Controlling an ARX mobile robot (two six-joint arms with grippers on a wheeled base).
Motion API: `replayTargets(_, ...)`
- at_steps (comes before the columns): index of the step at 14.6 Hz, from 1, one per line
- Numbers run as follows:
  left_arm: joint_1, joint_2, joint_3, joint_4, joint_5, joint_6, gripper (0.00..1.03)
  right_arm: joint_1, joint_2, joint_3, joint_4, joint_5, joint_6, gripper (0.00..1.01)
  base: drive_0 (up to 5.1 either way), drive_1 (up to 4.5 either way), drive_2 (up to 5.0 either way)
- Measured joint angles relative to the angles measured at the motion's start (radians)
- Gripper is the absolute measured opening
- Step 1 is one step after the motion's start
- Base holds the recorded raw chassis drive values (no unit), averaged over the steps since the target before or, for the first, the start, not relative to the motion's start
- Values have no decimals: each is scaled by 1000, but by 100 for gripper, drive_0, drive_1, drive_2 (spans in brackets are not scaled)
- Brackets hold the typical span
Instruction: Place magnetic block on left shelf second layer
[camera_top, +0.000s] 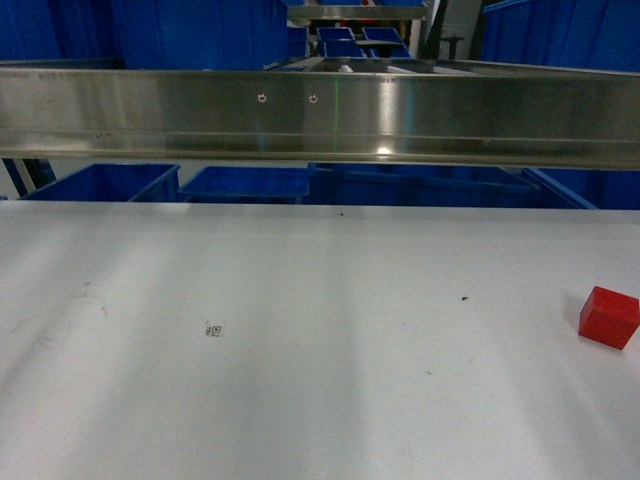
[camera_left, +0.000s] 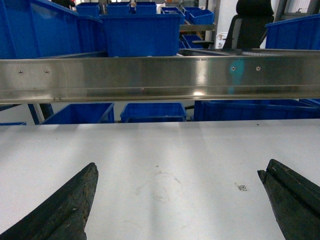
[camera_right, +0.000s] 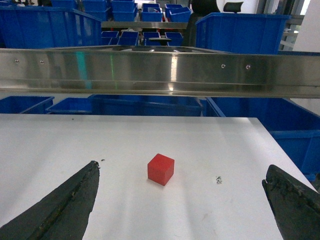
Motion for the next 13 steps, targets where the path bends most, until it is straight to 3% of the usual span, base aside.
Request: replayTargets(13,0,0,0,0,0,0,98,0,0,0,0,0,0,98,0,0,0)
